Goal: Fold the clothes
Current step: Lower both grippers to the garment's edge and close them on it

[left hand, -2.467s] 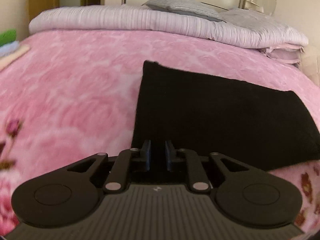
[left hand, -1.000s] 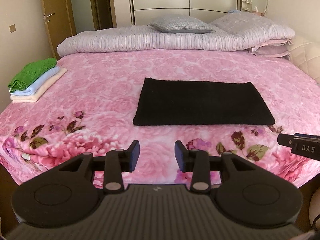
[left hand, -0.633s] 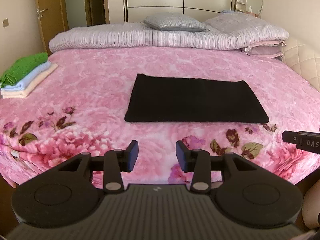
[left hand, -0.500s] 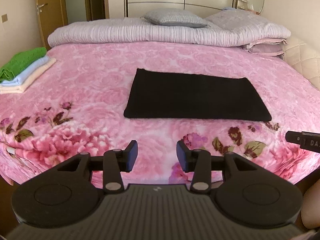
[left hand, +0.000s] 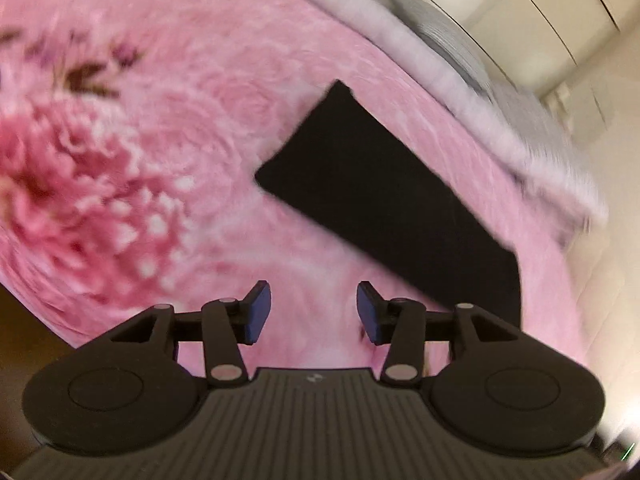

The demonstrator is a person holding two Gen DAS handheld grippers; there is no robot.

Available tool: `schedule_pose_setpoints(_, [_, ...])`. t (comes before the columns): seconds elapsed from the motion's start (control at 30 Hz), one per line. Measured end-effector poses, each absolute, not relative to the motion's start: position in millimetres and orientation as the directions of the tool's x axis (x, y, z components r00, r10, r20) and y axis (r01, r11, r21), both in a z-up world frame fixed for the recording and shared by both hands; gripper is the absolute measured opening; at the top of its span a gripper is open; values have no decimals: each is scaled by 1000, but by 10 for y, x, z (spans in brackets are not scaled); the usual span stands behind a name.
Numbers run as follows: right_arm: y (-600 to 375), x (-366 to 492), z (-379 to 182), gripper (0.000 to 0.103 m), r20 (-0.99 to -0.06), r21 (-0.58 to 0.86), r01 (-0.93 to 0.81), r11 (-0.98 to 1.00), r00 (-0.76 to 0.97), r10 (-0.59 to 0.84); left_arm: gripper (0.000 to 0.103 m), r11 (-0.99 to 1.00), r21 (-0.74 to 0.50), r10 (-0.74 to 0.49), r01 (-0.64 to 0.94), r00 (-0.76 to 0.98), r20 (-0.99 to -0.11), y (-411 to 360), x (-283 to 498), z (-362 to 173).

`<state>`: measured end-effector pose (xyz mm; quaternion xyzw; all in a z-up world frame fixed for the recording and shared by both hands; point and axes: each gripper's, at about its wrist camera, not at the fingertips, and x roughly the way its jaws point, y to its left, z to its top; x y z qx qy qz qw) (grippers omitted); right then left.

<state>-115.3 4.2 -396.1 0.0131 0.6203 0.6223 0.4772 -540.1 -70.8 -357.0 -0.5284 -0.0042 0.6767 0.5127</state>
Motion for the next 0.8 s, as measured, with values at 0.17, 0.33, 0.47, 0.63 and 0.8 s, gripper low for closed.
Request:
schedule_pose_setpoints(0.17, [426, -1066, -4101, 69, -552, 821, -474, 317, -518, 653, 44, -553, -617, 703, -560, 85, -707, -247, -5671, -3836])
schedule_pose_setpoints(0.33, [687, -1045, -4217, 70, -529, 844, -389, 368, -492, 691, 45, -595, -655, 717, -466, 60, -694, 16, -5825, -4046])
schedule_pose_setpoints(0.47, [829, -1128, -4223, 71, -530, 841, -395, 369, -465, 709, 46, -595, -655, 724, -465, 42, -688, 141, -5821, -4088])
schedule_pose_setpoints(0.63, [963, -1208, -4217, 20, -585, 784, -517, 343, -431, 687, 11, -564, -626, 735, -538, 19, -678, 190, -5802, -4084])
schedule_pose_setpoints(0.8, [886, -1089, -4168, 7, -553, 806, -502, 314, -451, 701, 8, -519, -586, 751, -623, -5, -660, 41, -5702, -3916])
